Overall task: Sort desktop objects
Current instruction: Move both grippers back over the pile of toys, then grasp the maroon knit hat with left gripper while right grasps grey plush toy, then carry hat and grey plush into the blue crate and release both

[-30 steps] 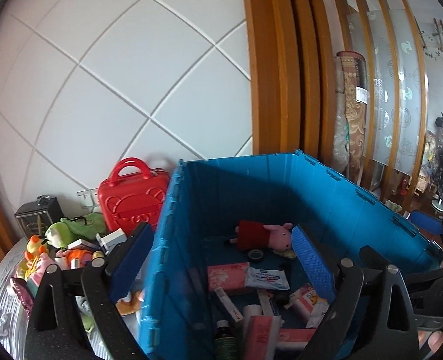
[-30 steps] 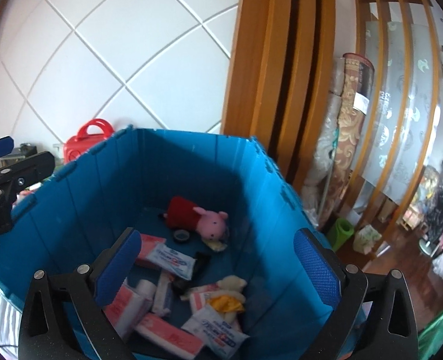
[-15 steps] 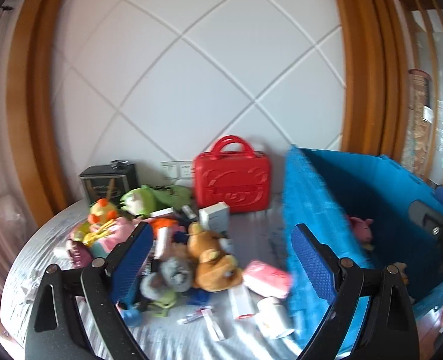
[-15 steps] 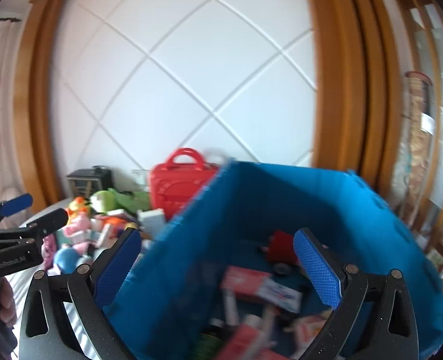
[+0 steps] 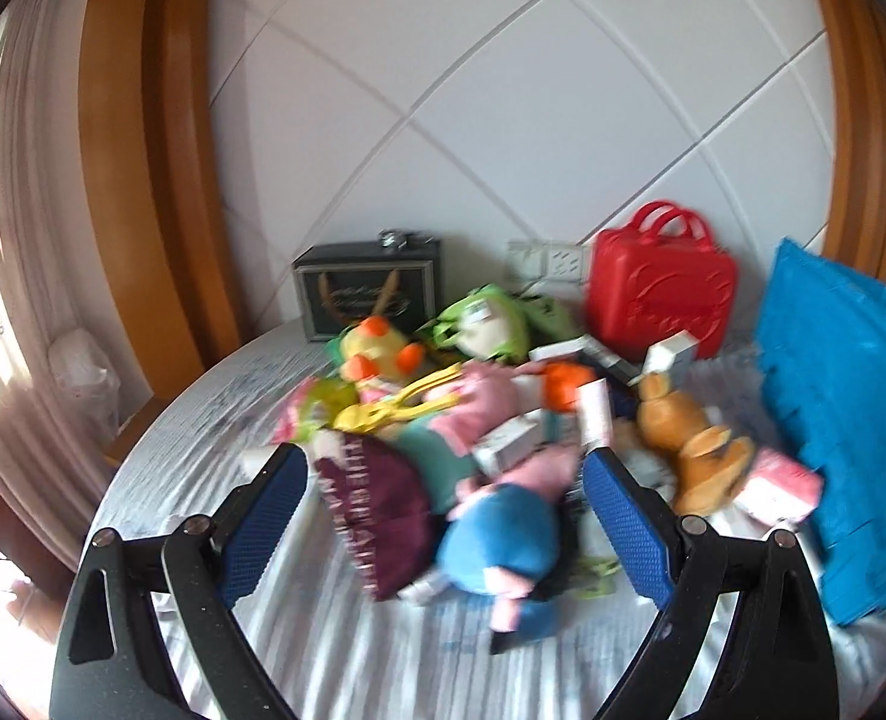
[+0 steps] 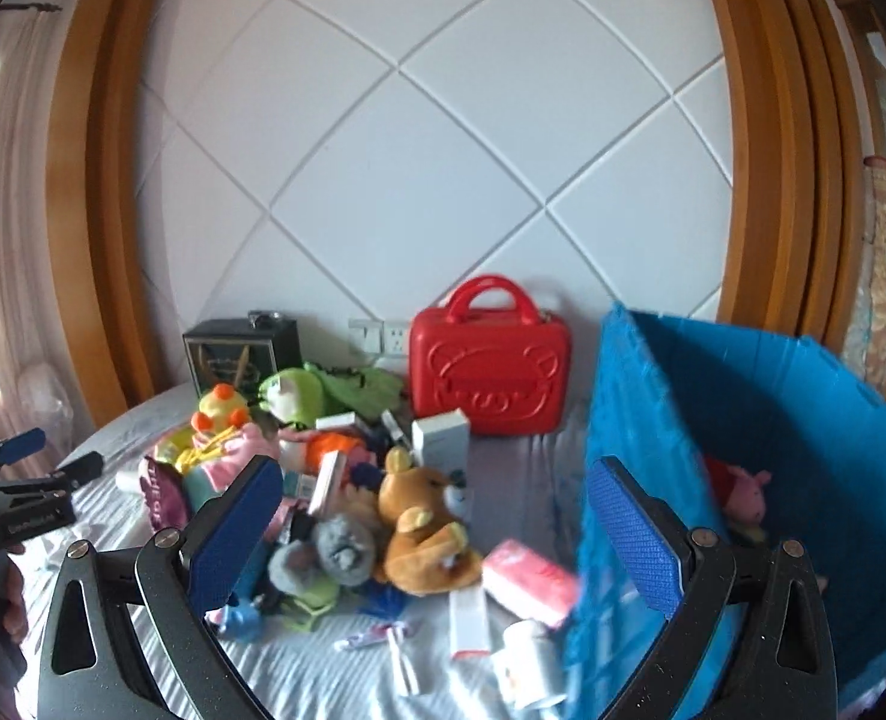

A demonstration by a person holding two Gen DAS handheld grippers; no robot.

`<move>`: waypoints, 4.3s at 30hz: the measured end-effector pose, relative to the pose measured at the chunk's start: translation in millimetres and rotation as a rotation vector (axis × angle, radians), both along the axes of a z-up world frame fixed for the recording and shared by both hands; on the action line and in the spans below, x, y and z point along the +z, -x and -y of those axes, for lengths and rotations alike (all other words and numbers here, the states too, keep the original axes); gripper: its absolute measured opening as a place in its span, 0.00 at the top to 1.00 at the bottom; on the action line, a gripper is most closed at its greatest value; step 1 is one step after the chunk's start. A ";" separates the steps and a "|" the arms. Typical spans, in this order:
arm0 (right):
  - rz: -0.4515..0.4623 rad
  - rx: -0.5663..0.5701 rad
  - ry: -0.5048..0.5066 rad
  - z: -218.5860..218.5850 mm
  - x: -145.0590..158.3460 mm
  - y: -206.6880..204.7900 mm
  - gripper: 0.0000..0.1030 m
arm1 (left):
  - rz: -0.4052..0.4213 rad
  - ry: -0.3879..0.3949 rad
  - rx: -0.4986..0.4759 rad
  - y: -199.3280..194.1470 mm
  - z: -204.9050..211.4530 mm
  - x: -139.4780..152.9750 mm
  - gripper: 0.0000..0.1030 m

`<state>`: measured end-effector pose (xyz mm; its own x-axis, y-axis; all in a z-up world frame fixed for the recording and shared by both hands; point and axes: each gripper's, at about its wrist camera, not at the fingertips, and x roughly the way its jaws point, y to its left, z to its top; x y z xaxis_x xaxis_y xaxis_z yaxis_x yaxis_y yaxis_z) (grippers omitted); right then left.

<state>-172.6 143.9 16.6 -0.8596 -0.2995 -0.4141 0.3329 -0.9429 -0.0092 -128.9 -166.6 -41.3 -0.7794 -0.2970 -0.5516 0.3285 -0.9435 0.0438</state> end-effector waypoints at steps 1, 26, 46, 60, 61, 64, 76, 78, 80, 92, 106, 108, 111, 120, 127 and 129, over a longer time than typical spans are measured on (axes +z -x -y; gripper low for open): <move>0.030 -0.013 -0.004 8.0 -7.7 3.3 0.00 | 0.017 0.000 0.007 1.0 13.5 -7.1 0.08; 0.487 -0.047 -0.114 59.8 -163.6 107.8 0.00 | 0.293 -0.179 0.098 87.3 99.6 -153.1 0.08; 0.694 0.057 -0.092 140.9 -222.0 194.6 0.25 | 0.436 -0.196 0.064 153.3 117.2 -216.3 0.11; 0.766 0.042 -0.153 168.0 -270.1 225.2 0.47 | 0.441 -0.181 0.077 146.9 136.1 -222.0 0.59; 0.764 0.045 -0.151 169.2 -269.8 224.6 0.48 | 0.450 -0.177 0.089 144.6 140.6 -221.4 0.65; 0.757 0.047 -0.123 166.1 -265.0 218.6 0.52 | 0.424 -0.217 0.077 134.1 151.4 -212.8 0.73; 0.589 0.068 -0.039 132.0 -199.0 145.0 0.57 | 0.192 -0.045 0.117 72.3 127.5 -121.3 0.79; 0.542 0.072 -0.029 129.5 -190.4 131.0 0.57 | 0.171 -0.041 0.131 58.4 122.1 -107.3 0.79; 0.514 0.067 -0.014 119.4 -175.1 118.9 0.57 | 0.154 -0.035 0.128 48.5 122.7 -97.7 0.79; 0.261 0.098 0.028 97.2 -73.0 43.9 0.57 | -0.012 -0.018 0.041 -11.3 77.5 -20.5 0.79; 0.055 -0.008 0.083 41.7 -8.1 -18.8 0.57 | -0.130 0.045 -0.224 -4.2 -36.5 33.2 0.79; 0.022 -0.037 0.101 23.3 4.3 -21.2 0.57 | -0.160 0.057 -0.274 0.0 -64.3 46.2 0.79; -0.053 -0.088 0.116 -10.6 27.3 -24.0 0.57 | -0.206 0.069 -0.331 7.0 -108.3 62.4 0.79; -0.200 -0.226 0.096 -141.6 80.9 -23.2 0.57 | -0.341 0.049 -0.503 30.1 -282.9 117.6 0.79; -0.233 -0.324 0.027 -260.1 90.2 -13.4 0.62 | -0.342 0.036 -0.615 42.1 -428.3 129.2 0.79; -0.226 -0.341 0.007 -283.5 85.0 -11.6 0.73 | -0.319 0.049 -0.631 42.1 -461.9 125.2 0.79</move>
<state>-160.9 427.4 101.6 -0.9791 0.0163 -0.2027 -0.0086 -0.9992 -0.0390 -171.0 295.2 83.9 -0.9321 0.2460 -0.2657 -0.2766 -0.9573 0.0838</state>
